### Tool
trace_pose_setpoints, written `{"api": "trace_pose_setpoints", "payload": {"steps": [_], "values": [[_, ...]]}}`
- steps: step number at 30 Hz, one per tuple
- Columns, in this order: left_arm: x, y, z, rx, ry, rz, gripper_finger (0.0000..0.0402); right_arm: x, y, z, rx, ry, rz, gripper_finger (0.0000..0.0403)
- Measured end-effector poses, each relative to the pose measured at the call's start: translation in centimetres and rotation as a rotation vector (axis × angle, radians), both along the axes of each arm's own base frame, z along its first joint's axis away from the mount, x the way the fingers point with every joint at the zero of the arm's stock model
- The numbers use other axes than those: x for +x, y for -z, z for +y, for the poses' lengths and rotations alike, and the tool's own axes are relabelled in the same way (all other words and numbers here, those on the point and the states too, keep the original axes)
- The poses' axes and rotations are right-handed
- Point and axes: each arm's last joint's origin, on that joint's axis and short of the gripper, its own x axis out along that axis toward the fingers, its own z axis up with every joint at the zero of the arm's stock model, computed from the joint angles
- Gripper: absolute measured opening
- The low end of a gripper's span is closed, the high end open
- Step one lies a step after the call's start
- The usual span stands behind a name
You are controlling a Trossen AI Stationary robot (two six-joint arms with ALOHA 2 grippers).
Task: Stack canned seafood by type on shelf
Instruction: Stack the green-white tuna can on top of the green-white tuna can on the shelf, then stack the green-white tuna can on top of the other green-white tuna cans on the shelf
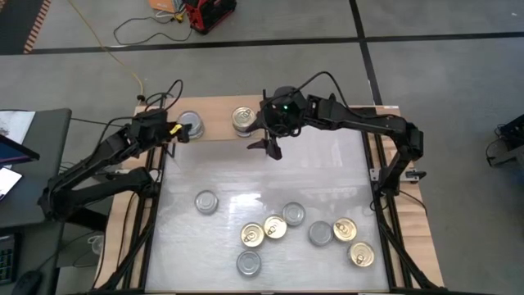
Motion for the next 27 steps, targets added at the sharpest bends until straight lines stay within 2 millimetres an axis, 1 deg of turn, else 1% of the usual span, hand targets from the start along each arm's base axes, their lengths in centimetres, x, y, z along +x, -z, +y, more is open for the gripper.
{"api": "trace_pose_setpoints", "payload": {"steps": [3, 9, 11, 15, 18, 21, 27], "values": [[0.2, -0.3, 0.1, 0.02, 0.03, -0.018, 0.0289, 0.1, -0.1, 0.1, -0.002, -0.002, -0.01, 0.0286], [0.1, -0.4, 0.1, 0.048, 0.04, 0.014, 0.0289, 0.1, -0.1, 0.4, -0.003, -0.012, -0.011, 0.0286], [0.0, -1.0, 0.0, 0.085, 0.039, 0.03, 0.0289, 0.2, -0.1, 0.5, -0.003, -0.012, -0.012, 0.0286], [-0.4, -3.1, -0.5, 0.228, 0.071, 0.039, 0.0289, 0.2, -0.1, 0.4, -0.004, -0.012, -0.013, 0.0286], [-0.7, -4.0, -1.4, 0.345, 0.15, 0.056, 0.0289, -0.1, -0.3, 0.1, -0.004, -0.003, -0.014, 0.0286], [-0.8, -4.2, -2.5, 0.421, 0.264, 0.103, 0.0289, -0.2, -0.2, 0.3, -0.002, -0.003, 0.003, 0.0286], [0.1, -3.2, -4.6, 0.501, 0.505, 0.163, 0.0278, -0.2, 2.0, 2.3, -0.107, 0.055, 0.084, 0.0286]]}}
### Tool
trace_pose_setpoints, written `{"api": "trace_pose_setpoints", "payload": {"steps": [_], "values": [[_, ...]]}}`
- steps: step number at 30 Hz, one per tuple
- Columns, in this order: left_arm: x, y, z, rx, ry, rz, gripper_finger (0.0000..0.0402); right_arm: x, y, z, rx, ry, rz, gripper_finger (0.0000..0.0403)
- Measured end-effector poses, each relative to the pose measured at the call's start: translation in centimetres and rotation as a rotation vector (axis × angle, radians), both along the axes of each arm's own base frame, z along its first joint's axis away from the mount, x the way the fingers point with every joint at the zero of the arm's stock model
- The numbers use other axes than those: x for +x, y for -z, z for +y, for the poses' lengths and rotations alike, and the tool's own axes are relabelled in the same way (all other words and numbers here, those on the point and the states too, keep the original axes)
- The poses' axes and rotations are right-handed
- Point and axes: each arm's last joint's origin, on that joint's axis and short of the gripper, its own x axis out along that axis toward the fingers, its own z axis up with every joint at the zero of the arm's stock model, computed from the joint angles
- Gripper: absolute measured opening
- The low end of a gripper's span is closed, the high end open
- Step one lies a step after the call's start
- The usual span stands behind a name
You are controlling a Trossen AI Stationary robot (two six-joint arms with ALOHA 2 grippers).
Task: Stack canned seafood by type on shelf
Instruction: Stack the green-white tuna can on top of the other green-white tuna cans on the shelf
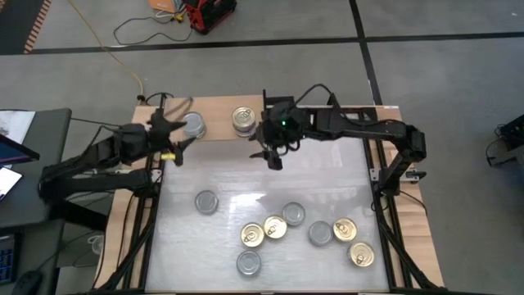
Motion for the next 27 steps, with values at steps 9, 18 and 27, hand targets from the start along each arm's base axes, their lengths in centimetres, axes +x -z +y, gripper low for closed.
{"api": "trace_pose_setpoints", "payload": {"steps": [9, 18, 27], "values": [[1.3, 0.0, -3.6, 0.086, 0.451, 0.041, 0.0263, -3.5, -1.1, 1.6, -0.021, -0.001, -0.132, 0.0286], [2.9, 1.7, -6.1, -0.058, 0.717, 0.185, 0.0263, -5.3, 2.1, 1.5, 0.021, 0.029, -0.115, 0.0285], [6.3, 5.4, -8.8, 0.041, 0.639, 0.527, 0.0263, -4.4, 4.5, 1.3, 0.073, 0.081, -0.125, 0.0285]]}}
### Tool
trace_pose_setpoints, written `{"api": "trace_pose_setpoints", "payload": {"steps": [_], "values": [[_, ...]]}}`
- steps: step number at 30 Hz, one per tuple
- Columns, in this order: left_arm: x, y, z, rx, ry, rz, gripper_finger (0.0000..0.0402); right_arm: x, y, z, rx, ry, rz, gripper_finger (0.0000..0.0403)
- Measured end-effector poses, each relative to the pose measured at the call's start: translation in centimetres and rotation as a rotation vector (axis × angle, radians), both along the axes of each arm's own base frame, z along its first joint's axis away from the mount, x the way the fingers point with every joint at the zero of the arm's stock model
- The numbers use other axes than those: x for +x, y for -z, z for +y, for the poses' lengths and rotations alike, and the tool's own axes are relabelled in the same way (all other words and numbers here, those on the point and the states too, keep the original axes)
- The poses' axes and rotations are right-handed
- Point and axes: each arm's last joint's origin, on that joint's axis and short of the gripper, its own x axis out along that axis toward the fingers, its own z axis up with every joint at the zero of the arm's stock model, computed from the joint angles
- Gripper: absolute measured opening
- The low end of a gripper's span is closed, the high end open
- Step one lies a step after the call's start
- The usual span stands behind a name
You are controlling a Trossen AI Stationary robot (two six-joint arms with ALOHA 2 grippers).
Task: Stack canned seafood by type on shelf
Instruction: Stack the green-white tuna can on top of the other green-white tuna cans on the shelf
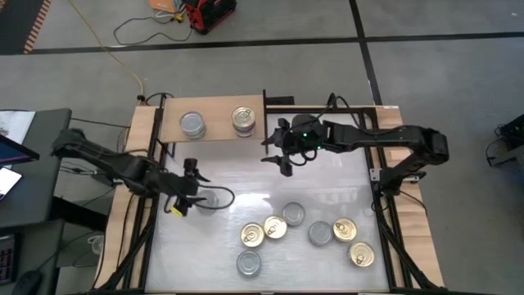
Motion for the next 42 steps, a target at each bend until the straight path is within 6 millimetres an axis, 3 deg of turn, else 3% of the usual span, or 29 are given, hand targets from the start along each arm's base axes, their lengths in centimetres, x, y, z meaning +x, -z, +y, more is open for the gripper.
{"api": "trace_pose_setpoints", "payload": {"steps": [7, 13, 18, 25, 33, 42], "values": [[2.1, 2.6, -2.0, 0.017, 0.01, 0.14, 0.0263, 0.1, -0.3, 0.1, 0.038, 0.112, -0.028, 0.0285], [3.1, 5.3, -4.3, 0.03, 0.022, 0.266, 0.0263, 0.1, 1.9, 1.5, 0.054, 0.146, 0.023, 0.0285], [2.9, 6.7, -6.2, 0.048, 0.023, 0.307, 0.0258, 0.0, 2.5, 2.8, 0.046, 0.182, 0.032, 0.0285], [2.3, 8.8, -8.2, 0.114, -0.004, 0.368, 0.0211, 0.0, 2.5, 3.8, 0.059, 0.187, 0.026, 0.0285], [1.9, 11.3, -8.4, 0.255, -0.097, 0.477, 0.0153, 0.1, 2.3, 4.2, 0.096, 0.19, 0.002, 0.0285], [1.3, 11.9, -9.3, 0.317, -0.109, 0.438, 0.0088, 0.2, 2.1, 4.4, 0.123, 0.196, -0.021, 0.0285]]}}
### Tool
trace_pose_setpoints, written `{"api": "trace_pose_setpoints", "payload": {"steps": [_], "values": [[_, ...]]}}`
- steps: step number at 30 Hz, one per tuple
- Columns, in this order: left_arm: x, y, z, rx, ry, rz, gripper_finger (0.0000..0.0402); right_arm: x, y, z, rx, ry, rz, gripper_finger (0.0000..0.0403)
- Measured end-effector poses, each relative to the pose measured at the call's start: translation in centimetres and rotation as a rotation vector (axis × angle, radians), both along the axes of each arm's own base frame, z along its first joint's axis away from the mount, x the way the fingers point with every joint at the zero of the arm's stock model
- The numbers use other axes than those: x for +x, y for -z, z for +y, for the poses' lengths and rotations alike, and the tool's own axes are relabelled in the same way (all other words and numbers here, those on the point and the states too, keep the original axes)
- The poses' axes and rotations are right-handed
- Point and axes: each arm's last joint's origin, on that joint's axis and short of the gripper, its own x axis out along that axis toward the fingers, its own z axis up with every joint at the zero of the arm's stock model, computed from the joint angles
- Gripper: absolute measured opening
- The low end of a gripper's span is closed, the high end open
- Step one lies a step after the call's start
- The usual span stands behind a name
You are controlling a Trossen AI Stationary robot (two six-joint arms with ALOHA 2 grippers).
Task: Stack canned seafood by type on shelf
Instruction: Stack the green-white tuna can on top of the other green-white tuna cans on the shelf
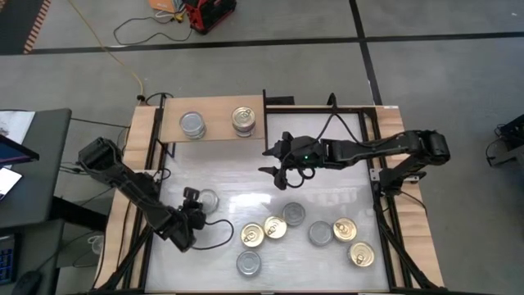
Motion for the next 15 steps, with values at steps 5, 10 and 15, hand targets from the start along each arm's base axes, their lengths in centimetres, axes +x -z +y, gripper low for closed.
{"api": "trace_pose_setpoints", "payload": {"steps": [5, 10, 15], "values": [[-0.35, 0.04, -0.3, -0.008, -0.006, -0.002, 0.0037, 0.02, -0.04, 0.04, 0.011, 0.003, -0.006, 0.0285], [-0.3, 0.18, -0.55, -0.054, -0.027, 0.006, 0.0005, 0.06, -0.13, 0.09, 0.027, 0.009, -0.018, 0.0285], [-0.16, 0.13, -0.76, -0.101, -0.045, -0.008, 0.0001, 0.06, -0.14, 0.54, 0.032, -0.003, -0.019, 0.0285]]}}
